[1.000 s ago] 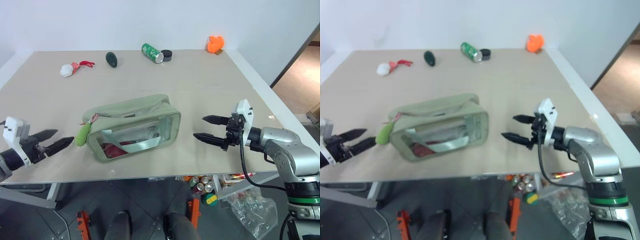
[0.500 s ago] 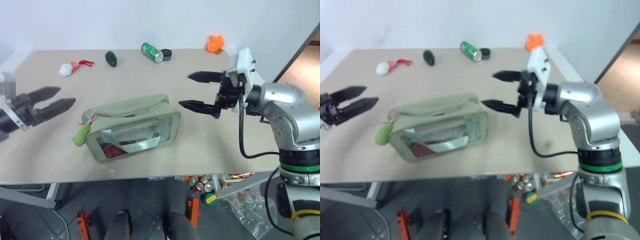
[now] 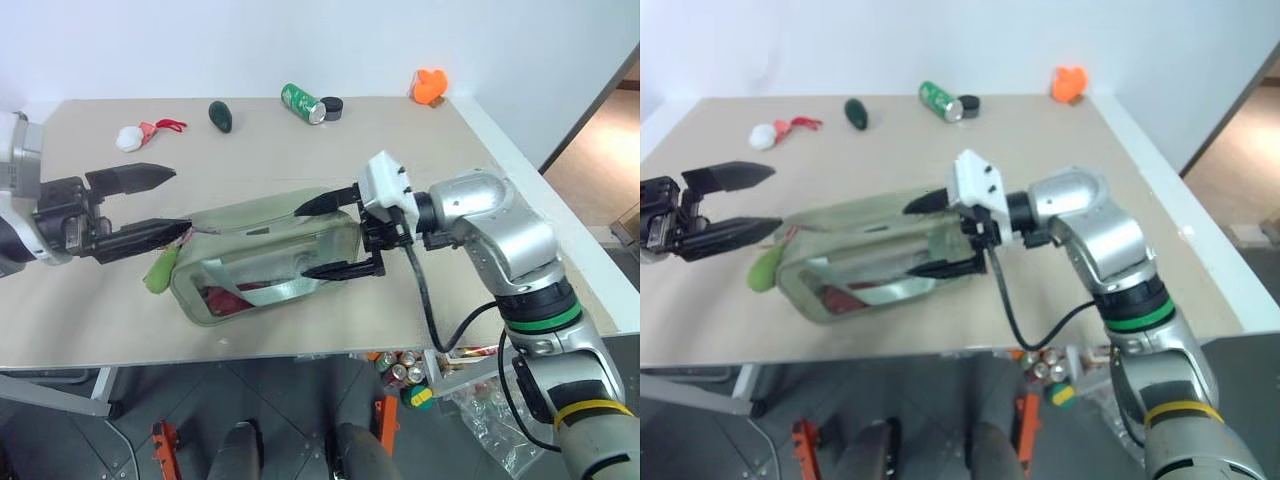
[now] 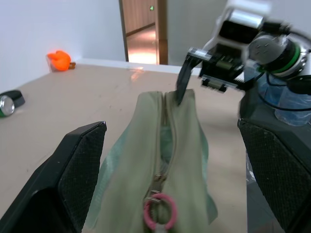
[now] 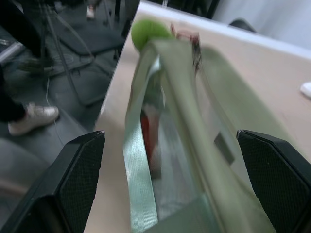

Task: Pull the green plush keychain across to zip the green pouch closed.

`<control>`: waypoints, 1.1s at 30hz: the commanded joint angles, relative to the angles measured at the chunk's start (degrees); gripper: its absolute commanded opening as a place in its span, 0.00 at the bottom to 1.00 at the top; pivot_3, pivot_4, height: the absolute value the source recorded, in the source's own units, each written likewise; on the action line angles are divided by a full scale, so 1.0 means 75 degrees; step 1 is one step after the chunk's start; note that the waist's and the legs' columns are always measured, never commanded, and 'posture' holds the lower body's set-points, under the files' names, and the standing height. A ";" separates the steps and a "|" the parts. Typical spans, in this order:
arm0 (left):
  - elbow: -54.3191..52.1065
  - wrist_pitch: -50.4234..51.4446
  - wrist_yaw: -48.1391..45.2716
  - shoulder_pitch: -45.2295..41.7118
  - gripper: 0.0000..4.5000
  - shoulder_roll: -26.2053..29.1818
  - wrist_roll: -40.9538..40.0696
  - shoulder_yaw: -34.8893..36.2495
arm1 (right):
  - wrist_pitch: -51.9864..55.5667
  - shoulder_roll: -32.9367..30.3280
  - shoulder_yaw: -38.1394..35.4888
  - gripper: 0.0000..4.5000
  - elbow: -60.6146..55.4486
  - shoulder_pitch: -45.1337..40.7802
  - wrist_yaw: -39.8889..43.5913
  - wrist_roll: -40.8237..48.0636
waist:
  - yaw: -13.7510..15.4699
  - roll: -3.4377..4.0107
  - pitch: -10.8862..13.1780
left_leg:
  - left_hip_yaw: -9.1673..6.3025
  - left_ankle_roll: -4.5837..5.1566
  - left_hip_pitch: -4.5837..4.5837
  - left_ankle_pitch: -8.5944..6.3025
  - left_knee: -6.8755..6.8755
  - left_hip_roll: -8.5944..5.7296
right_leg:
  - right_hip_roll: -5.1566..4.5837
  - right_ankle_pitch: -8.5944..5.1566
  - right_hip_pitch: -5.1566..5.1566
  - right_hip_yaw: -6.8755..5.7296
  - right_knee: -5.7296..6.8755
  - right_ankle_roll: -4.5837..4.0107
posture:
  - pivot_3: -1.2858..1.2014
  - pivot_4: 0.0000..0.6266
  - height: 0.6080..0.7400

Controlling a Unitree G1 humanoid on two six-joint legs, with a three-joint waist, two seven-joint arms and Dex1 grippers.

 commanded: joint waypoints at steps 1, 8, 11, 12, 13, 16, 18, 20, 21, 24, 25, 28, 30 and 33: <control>-0.0358 -0.0036 -0.0060 -0.0036 1.00 0.0172 -0.0386 0.0442 | -0.0580 0.0082 0.0154 1.00 0.0289 -0.0251 0.0087 -0.0527 | 0.0000 -0.0001 -0.0001 | 0.0000 0.0000 0.0002 0.0000 0.0003 0.0003 | 0.0002 0.0003 0.0002 0.0000 0.0000 -0.0001 | 0.52 0.24 1.00; -0.0376 -0.0251 -0.0123 0.0389 1.00 0.0117 -0.0198 0.0441 | -0.0695 0.0180 0.0050 1.00 0.0312 -0.0175 0.0243 -0.0622 | 0.0003 -0.0001 0.0000 | 0.0002 -0.0001 0.0002 0.0001 0.0004 0.0018 | 0.0018 0.0006 0.0000 0.0002 0.0002 -0.0004 | 0.52 0.24 1.00; -0.0378 -0.0309 -0.0022 0.0481 1.00 0.0041 -0.0194 0.0429 | -0.0778 0.0157 0.0055 0.75 0.0319 -0.0095 0.0206 -0.0722 | 0.0006 0.0000 0.0000 | 0.0002 -0.0001 0.0004 0.0000 0.0001 0.0029 | 0.0032 0.0005 -0.0002 0.0006 0.0004 -0.0011 | 0.52 0.24 1.00; -0.0383 -0.0332 0.0001 0.0519 1.00 0.0008 -0.0180 0.0414 | -0.0807 0.0139 0.0054 0.66 0.0316 -0.0061 0.0236 -0.0736 | 0.0006 0.0000 0.0000 | 0.0001 -0.0001 0.0004 0.0000 0.0002 0.0037 | 0.0041 0.0006 -0.0002 0.0006 0.0004 -0.0016 | 0.52 0.24 1.00; -0.0374 -0.0374 0.0012 0.0577 1.00 -0.0027 -0.0130 0.0391 | -0.0830 0.0123 0.0057 0.59 0.0307 -0.0030 0.0269 -0.0747 | 0.0006 0.0000 0.0000 | 0.0001 -0.0001 0.0004 0.0000 0.0002 0.0040 | 0.0046 0.0008 -0.0003 0.0006 0.0004 -0.0020 | 0.52 0.24 1.00; -0.0383 -0.0477 0.0071 0.0731 1.00 -0.0118 -0.0068 0.0360 | -0.0872 0.0085 0.0061 0.35 0.0276 0.0047 0.0342 -0.0770 | 0.0007 0.0000 0.0000 | 0.0003 -0.0001 0.0010 0.0000 0.0002 0.0049 | 0.0054 0.0012 -0.0002 0.0009 0.0004 -0.0028 | 0.52 0.24 1.00; -0.0388 -0.0509 0.0126 0.0793 1.00 -0.0170 -0.0084 0.0388 | -0.0892 0.0068 0.0067 0.19 0.0268 0.0082 0.0371 -0.0788 | 0.0007 0.0000 0.0000 | 0.0003 -0.0001 0.0010 0.0000 0.0003 0.0056 | 0.0062 0.0015 -0.0004 0.0010 0.0005 -0.0033 | 0.52 0.24 1.00; -0.0385 -0.0538 0.0157 0.0849 1.00 -0.0202 -0.0083 0.0427 | -0.0897 0.0056 0.0070 0.04 0.0262 0.0109 0.0395 -0.0791 | 0.0004 0.0000 0.0000 | 0.0004 -0.0001 0.0012 0.0000 0.0003 0.0061 | 0.0069 0.0017 -0.0005 0.0011 0.0007 -0.0036 | 0.52 0.24 1.00; -0.0384 -0.0545 0.0175 0.0880 1.00 -0.0213 -0.0086 0.0453 | -0.0910 0.0045 0.0076 0.01 0.0258 0.0129 0.0410 -0.0793 | 0.0004 0.0000 0.0000 | 0.0005 -0.0001 0.0015 0.0000 0.0003 0.0063 | 0.0072 0.0017 -0.0005 0.0012 0.0008 -0.0038 | 0.52 0.24 1.00; -0.0395 -0.0583 0.0224 0.0980 1.00 -0.0230 -0.0108 0.0560 | -0.0900 0.0001 0.0075 0.01 0.0195 0.0211 0.0483 -0.0753 | 0.0004 0.0000 0.0000 | 0.0004 -0.0001 0.0018 0.0000 0.0003 0.0065 | 0.0076 0.0015 -0.0006 0.0013 0.0014 -0.0043 | 0.52 0.24 1.00; -0.0404 -0.0588 0.0261 0.1007 1.00 -0.0242 -0.0136 0.0619 | -0.0890 -0.0015 0.0071 0.01 0.0170 0.0240 0.0506 -0.0737 | 0.0005 -0.0001 -0.0001 | 0.0005 -0.0001 0.0018 0.0000 0.0003 0.0066 | 0.0076 0.0015 -0.0006 0.0014 0.0014 -0.0043 | 0.52 0.24 1.00; -0.0474 -0.0546 0.0401 0.1074 1.00 -0.0282 -0.0303 0.0823 | -0.0937 -0.0040 0.0025 0.01 0.0203 0.0296 0.0354 -0.0874 | 0.0005 -0.0001 -0.0001 | 0.0005 -0.0001 0.0018 0.0000 0.0004 0.0066 | 0.0076 0.0015 -0.0006 0.0015 0.0015 -0.0042 | 0.52 0.24 1.00; -0.0530 -0.0496 0.0495 0.1114 1.00 -0.0299 -0.0445 0.0977 | -0.1036 -0.0020 -0.0044 0.01 0.0518 0.0142 0.0011 -0.1164 | 0.0005 -0.0001 -0.0001 | 0.0006 -0.0001 0.0018 0.0000 0.0004 0.0066 | 0.0076 0.0015 -0.0006 0.0016 0.0016 -0.0043 | 0.52 0.24 1.00; -0.0578 -0.0447 0.0599 0.1164 1.00 -0.0295 -0.0593 0.1104 | -0.1192 -0.0046 -0.0158 0.01 0.0937 -0.0100 -0.0237 -0.1338 | 0.0006 -0.0001 -0.0001 | 0.0009 -0.0003 0.0019 0.0001 0.0007 0.0065 | 0.0074 0.0014 -0.0006 0.0018 0.0016 -0.0048 | 0.52 0.24 1.00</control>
